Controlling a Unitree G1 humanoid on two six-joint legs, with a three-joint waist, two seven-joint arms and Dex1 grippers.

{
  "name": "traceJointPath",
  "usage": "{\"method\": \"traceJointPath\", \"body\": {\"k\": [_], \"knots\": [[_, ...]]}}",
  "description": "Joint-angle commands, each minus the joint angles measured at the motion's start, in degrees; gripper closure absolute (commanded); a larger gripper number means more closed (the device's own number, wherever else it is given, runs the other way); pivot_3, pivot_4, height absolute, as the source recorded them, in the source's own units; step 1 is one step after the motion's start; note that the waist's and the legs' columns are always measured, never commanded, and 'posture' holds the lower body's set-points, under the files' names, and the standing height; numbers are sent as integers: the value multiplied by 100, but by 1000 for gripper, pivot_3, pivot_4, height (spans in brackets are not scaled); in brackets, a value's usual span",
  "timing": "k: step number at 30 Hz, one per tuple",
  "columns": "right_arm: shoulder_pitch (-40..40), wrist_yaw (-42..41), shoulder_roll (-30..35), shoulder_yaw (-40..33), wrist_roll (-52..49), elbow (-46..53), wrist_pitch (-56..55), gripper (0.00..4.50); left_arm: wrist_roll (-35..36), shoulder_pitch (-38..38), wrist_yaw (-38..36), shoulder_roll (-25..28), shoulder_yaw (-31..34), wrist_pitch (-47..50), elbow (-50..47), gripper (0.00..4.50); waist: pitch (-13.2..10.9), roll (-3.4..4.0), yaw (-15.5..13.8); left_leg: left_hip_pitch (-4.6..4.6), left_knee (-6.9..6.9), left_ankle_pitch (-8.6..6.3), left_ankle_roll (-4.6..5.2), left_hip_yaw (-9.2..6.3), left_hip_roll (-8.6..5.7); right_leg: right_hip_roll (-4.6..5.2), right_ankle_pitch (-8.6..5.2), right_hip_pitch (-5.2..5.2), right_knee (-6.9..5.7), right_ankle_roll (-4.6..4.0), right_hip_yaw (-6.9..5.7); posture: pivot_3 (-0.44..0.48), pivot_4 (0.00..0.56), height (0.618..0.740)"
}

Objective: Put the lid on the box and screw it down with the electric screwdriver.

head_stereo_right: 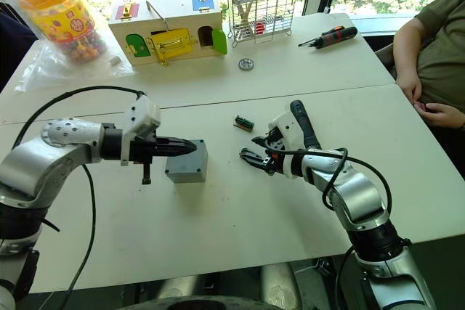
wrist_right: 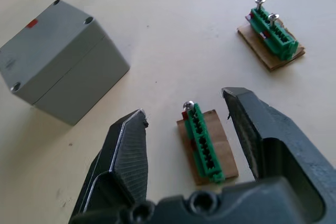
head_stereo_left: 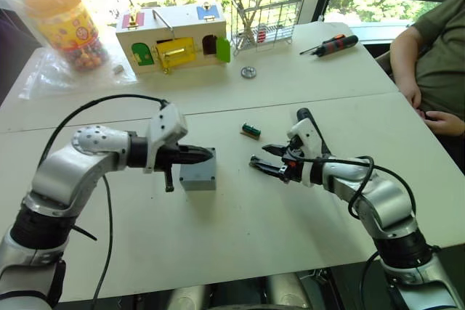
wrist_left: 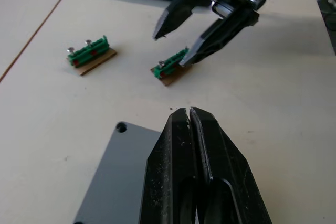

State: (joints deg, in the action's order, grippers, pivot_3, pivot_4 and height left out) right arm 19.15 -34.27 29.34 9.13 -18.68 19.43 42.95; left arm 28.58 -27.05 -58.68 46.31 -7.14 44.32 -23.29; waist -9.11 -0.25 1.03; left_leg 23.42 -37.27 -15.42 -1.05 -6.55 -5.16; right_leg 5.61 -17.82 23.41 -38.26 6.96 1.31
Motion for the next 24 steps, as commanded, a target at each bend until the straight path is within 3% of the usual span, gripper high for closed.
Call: {"method": "traceJointPath", "body": {"k": [1, 13, 16, 20, 24], "knots": [[-9, 94, -99, -33, 94, 42, -200, 1727, -193, 31, -2, 130, -88, -177, -134, 4500, 0, 0, -4, 0, -1, 0, 0, 0, 0, 0, 0, 0, 0, 0, 0, 0, 150, 740], [-85, 146, -213, 178, 339, -105, -306, 1727, -378, 48, -73, 115, -209, -415, 67, 4500, 0, 0, -22, 0, -4, 0, -1, 0, -2, 0, 0, -4, 1, 0, -1, 0, 150, 740], [-92, 159, -249, 166, 371, -145, -312, 2652, -384, 87, -46, 62, -221, -428, 72, 4500, 0, 0, -23, 0, -4, 0, -1, 0, -2, 0, 0, -4, 1, 0, -1, 0, 150, 740], [-109, 148, -275, 143, 397, -173, -306, 4477, -410, 120, -39, 31, -204, -434, 68, 4500, 0, 0, -20, 0, -4, 0, -1, -1, -2, -1, 0, -4, 1, 0, -1, 0, 150, 740], [-124, 98, -222, 158, 417, -180, -287, 4477, -441, 119, -35, 26, -176, -470, 121, 4500, 0, 0, -23, 0, -5, 0, -1, -1, -2, -1, 0, -4, 1, 0, -1, 0, 150, 740]]}}
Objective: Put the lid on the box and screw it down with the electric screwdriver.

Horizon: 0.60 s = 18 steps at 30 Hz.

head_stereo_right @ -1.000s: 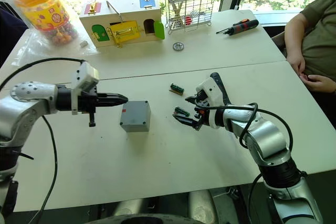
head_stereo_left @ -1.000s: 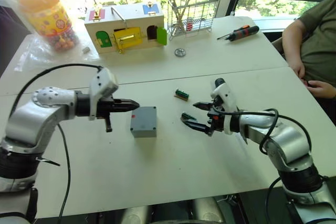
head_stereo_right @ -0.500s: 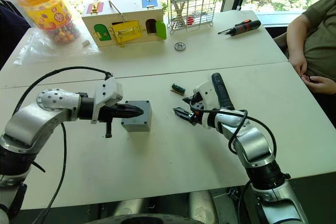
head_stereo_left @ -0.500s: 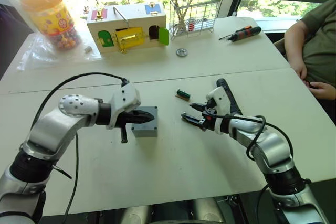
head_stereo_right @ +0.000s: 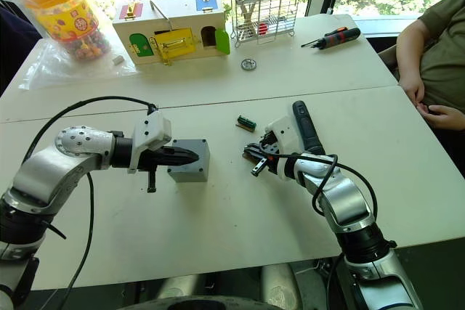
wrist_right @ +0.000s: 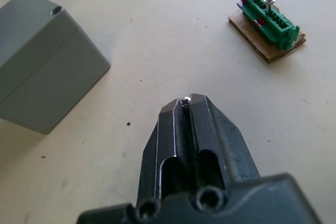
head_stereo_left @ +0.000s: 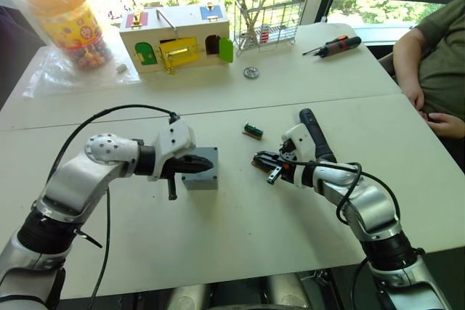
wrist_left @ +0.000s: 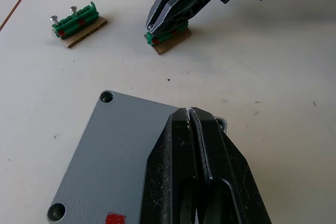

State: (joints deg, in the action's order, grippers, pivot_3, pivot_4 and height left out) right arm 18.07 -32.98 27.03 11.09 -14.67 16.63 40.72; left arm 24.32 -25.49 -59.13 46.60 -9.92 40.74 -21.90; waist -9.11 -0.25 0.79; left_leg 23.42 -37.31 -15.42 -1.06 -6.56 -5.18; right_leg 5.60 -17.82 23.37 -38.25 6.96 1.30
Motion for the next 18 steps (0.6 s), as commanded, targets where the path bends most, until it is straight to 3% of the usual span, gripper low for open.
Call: {"method": "traceJointPath", "body": {"k": [1, 18], "knots": [[-22, -35, 16, -45, 15, 112, -63, 4477, -19, -40, 14, 1, 118, -118, 2, 4500, 0, 0, 1, 0, 0, 0, 0, 0, 0, 0, 0, 0, 0, 0, 0, 0, 150, 740], [683, -133, 58, -474, -513, 778, 570, 4477, 11, -262, -55, 79, 458, -265, 716, 4500, 0, 0, 12, 0, -1, 0, 0, 0, 0, 0, 0, 0, 0, 0, -1, 0, 150, 740]]}}
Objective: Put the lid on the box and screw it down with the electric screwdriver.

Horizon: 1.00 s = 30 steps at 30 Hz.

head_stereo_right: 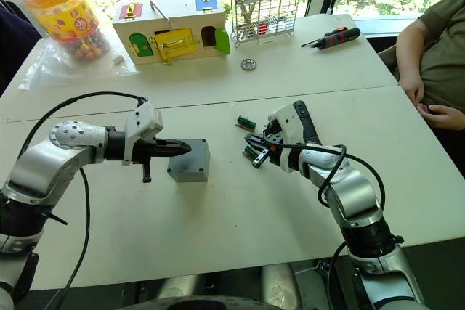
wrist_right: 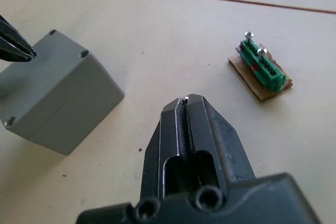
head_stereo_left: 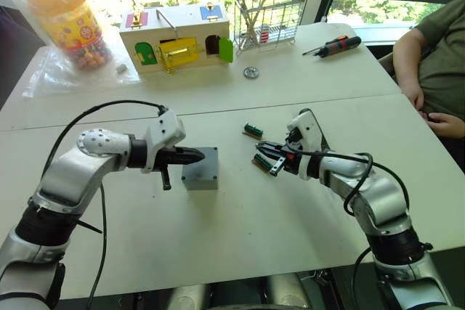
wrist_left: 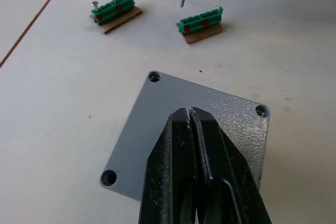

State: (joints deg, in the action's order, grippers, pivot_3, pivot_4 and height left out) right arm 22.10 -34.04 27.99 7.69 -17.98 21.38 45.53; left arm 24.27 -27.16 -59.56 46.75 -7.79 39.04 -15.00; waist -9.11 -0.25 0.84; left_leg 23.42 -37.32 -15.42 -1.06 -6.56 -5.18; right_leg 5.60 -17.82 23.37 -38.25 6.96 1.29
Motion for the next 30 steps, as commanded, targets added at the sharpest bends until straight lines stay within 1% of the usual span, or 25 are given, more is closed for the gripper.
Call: {"method": "traceJointPath", "body": {"k": [1, 5, 8, 14, 30], "knots": [[409, -31, -111, -108, -255, 311, 149, 4477, 12, -95, -19, 101, 291, -93, 65, 4500, 0, 0, 12, 0, 0, 0, 0, 0, 0, 0, 0, 0, 0, 0, 0, 0, 150, 740], [794, -56, -477, 88, -468, 193, 259, 4477, 25, -3, -94, 316, 437, -41, 95, 4500, 0, 0, 44, 0, 3, 0, 0, -1, 3, -1, 0, 6, -3, 0, 1, 0, 150, 740], [946, -90, -746, 368, -396, -88, 112, 4477, 45, 147, -144, 482, 523, -18, 55, 4500, 0, 0, 43, 0, 7, 0, 0, -1, 3, 0, 0, 7, -3, 0, 0, 0, 150, 740], [1014, -160, -1061, 745, -285, -433, -127, 4477, 67, 333, -80, 511, 633, 34, -30, 4500, 0, 0, -2, 0, -4, 0, -1, -3, -2, 1, 0, 1, -4, 0, -2, 0, 150, 740], [891, -196, -1166, 952, -23, -829, -434, 4477, 48, 351, 111, 307, 519, 115, -158, 4500, 0, 0, 33, 0, 0, 0, -1, -3, 0, 0, 0, 6, -9, 0, -1, 0, 150, 740]]}}
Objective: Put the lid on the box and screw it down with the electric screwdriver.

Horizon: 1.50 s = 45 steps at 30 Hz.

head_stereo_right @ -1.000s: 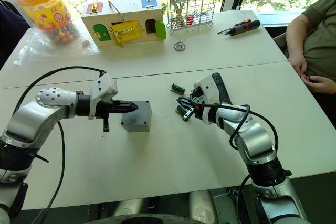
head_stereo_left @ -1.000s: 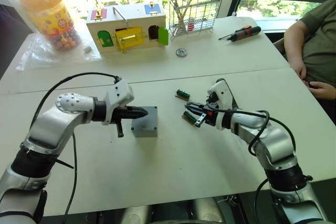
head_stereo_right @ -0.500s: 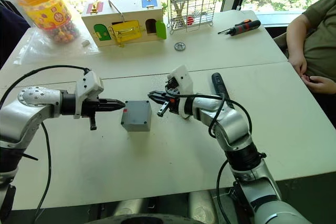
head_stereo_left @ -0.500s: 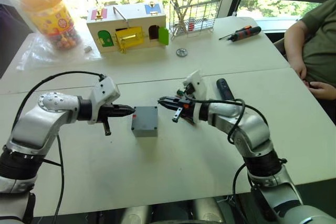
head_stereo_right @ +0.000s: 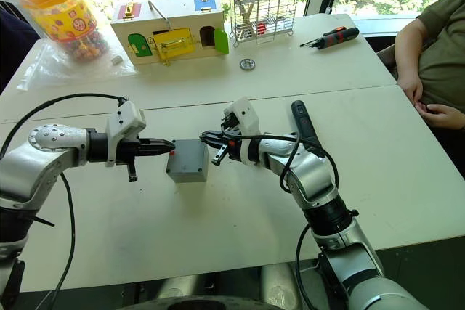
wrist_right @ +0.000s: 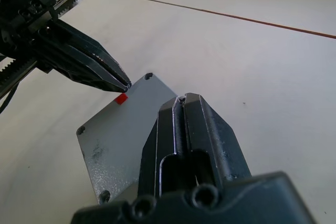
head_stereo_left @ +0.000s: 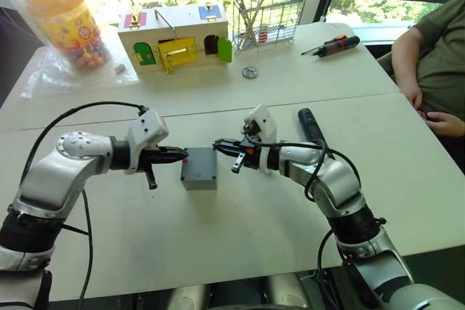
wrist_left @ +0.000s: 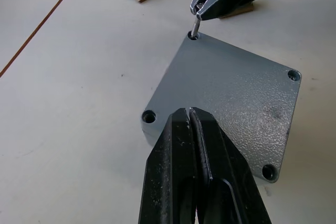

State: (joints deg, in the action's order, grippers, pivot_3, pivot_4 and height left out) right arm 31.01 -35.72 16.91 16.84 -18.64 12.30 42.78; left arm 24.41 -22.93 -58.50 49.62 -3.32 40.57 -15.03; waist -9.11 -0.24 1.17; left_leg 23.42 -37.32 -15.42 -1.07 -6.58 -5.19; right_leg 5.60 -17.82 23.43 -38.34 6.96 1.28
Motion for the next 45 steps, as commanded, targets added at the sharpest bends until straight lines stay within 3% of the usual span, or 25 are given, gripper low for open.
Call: {"method": "traceJointPath", "body": {"k": [1, 15, 24, 28, 31, 34, 39, 43, 45], "knots": [[-11, -29, -61, 40, 57, 57, -174, 4477, 22, -83, 2, 13, 66, -41, -143, 4500, 0, 0, 0, 0, 0, 0, 0, 0, 0, 0, 0, 0, 0, 0, 0, 0, 150, 740], [-8, -55, -177, 114, 226, -185, -335, 4477, -12, -66, 13, -35, 14, -70, -192, 4500, 0, 0, 1, 0, 0, 0, 0, 0, 0, 0, 0, 0, 0, 0, 0, 0, 150, 740], [162, -152, 109, -189, 104, 234, 12, 341, 69, -266, 2, -250, 11, -63, -173, 4500, 0, 0, -7, 0, -1, 0, 0, 0, 0, 0, 0, 0, 0, 0, 0, 0, 150, 740], [356, -92, 477, -1126, -564, 871, 987, 341, 189, -464, -76, -405, -67, 13, -367, 4500, 0, 0, -24, 1, -2, 0, 0, 0, -1, 2, 0, -1, 0, 0, 0, 0, 150, 740], [665, -206, 1369, -1870, -883, 984, 1932, 341, 275, -654, -249, -487, -237, 12, -577, 4500, 0, 0, -58, 2, -4, 0, 0, -1, -4, 3, 0, -5, 2, 0, -1, 0, 150, 740], [931, -739, 2586, -1947, -1064, 796, 2475, 160, 274, -857, -362, -592, -452, -82, -655, 4500, 0, 0, -58, 2, -7, -1, 2, -1, -7, 7, 0, -13, 12, 0, -2, 0, 150, 740], [1626, -1358, 4205, -1151, -1067, -187, 3601, 160, -33, -1088, -594, -674, -931, -497, -637, 4500, -1, 0, 6, 1, 2, -4, 7, 12, 3, 7, 0, -7, 12, 0, 6, 0, 150, 740], [2329, -2139, 4865, 83, -1197, -1148, 4410, 160, -196, -1195, -601, -828, -1173, -679, -566, 4500, -1, 1, -14, 1, 3, -7, 12, 18, 7, 7, 0, -4, 13, 0, 8, 0, 150, 740], [2755, -2475, 4846, 657, -1191, -1768, 4608, 160, -263, -1182, -564, -897, -1235, -746, -552, 4500, -1, 0, -13, 2, -1, -8, 15, 22, 6, 8, 0, -5, 16, 0, 11, 0, 150, 740]]}}
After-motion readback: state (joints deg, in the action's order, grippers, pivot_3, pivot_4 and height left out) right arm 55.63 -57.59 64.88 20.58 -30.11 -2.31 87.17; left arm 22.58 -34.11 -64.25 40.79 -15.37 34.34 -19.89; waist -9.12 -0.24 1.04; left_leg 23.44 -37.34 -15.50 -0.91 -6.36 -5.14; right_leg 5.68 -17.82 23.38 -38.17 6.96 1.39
